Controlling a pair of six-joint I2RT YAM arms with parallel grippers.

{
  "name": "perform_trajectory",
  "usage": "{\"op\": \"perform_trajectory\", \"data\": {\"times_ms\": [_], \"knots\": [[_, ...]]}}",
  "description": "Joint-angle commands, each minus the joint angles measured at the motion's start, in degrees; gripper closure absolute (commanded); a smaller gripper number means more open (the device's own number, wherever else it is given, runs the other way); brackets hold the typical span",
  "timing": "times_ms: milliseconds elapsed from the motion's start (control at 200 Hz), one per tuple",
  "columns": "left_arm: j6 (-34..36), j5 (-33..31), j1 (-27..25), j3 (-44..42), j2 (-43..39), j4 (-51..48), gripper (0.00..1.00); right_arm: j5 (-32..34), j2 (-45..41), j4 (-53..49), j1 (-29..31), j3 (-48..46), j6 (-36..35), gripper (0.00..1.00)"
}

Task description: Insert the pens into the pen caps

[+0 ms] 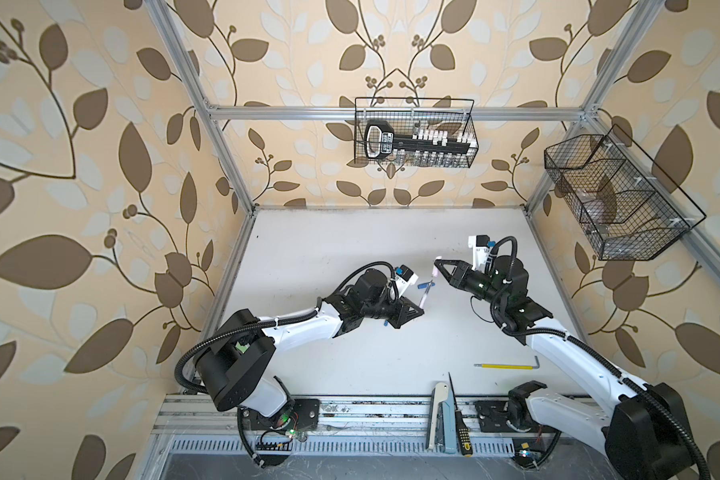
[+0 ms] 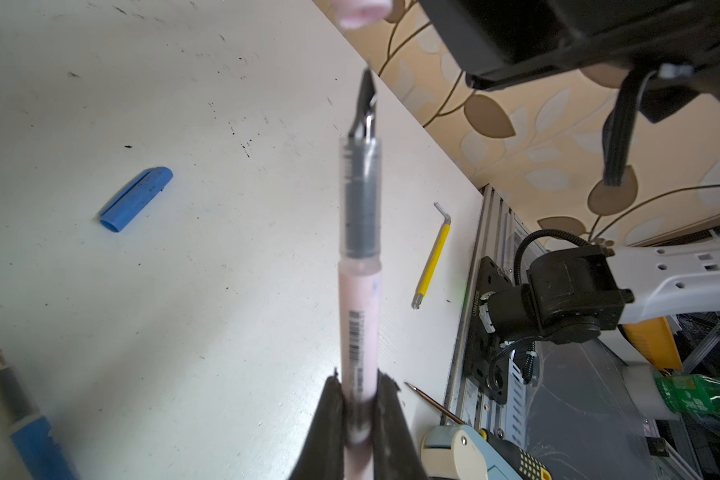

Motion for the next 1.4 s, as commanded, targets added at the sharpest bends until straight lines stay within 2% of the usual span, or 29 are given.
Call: {"op": "perform_trajectory", "data": {"times_ms": [0,635,1394], "knots": [[-0.36,1.71,-0.69,-0.18,-2.35,2.40,1.00,1.09,0.14,2.14,0.40,-0.92,0.80,0.80],[-0.36,1.53,-0.71,-0.25,-2.37,2.57,1.00,2.69,-1.13,7.76,1.87,-4.70,2.86,0.80],[-0.58,1.53,-0.69,-0.30,-2.35,2.82,1.00,3.54,-3.62,7.45,3.62,-5.35,2.67,0.81]]}}
